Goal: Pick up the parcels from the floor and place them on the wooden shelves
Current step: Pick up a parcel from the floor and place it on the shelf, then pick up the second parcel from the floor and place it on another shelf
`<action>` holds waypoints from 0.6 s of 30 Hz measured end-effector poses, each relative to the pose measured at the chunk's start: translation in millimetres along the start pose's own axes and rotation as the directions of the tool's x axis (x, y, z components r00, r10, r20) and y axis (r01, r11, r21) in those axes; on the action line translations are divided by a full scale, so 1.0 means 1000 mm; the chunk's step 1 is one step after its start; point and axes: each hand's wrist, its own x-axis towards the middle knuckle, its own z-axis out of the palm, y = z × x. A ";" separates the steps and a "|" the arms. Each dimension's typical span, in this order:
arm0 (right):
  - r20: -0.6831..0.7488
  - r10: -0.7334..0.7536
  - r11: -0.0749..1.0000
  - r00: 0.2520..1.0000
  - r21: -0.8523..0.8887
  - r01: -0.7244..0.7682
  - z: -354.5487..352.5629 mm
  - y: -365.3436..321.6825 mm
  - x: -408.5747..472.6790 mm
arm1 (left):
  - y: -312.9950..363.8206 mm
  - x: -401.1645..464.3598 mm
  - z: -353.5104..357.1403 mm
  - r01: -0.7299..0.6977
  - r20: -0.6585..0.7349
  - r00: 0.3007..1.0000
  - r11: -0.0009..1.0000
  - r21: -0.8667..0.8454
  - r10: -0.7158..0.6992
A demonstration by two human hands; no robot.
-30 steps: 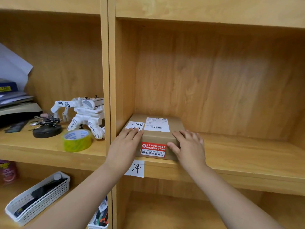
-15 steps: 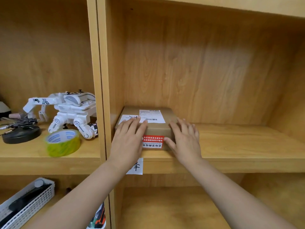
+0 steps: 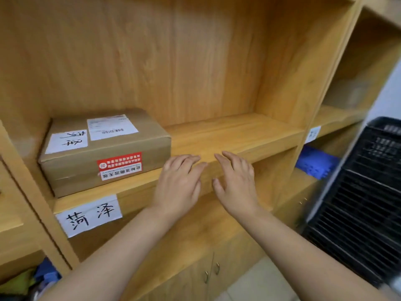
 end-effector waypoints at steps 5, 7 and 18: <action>0.034 0.162 0.978 0.986 -0.140 -0.155 -0.033 0.059 -0.054 | 0.064 0.006 0.040 -0.010 0.167 0.985 0.973 -0.231 0.050; 0.029 0.226 0.958 0.974 -0.187 -0.217 -0.049 0.083 -0.081 | 0.092 0.005 0.053 -0.019 0.212 0.974 0.954 -0.298 0.085; -0.104 0.521 0.790 0.847 -0.317 -0.525 -0.176 0.179 -0.243 | 0.299 -0.009 0.072 -0.185 0.224 0.903 0.801 -0.569 0.368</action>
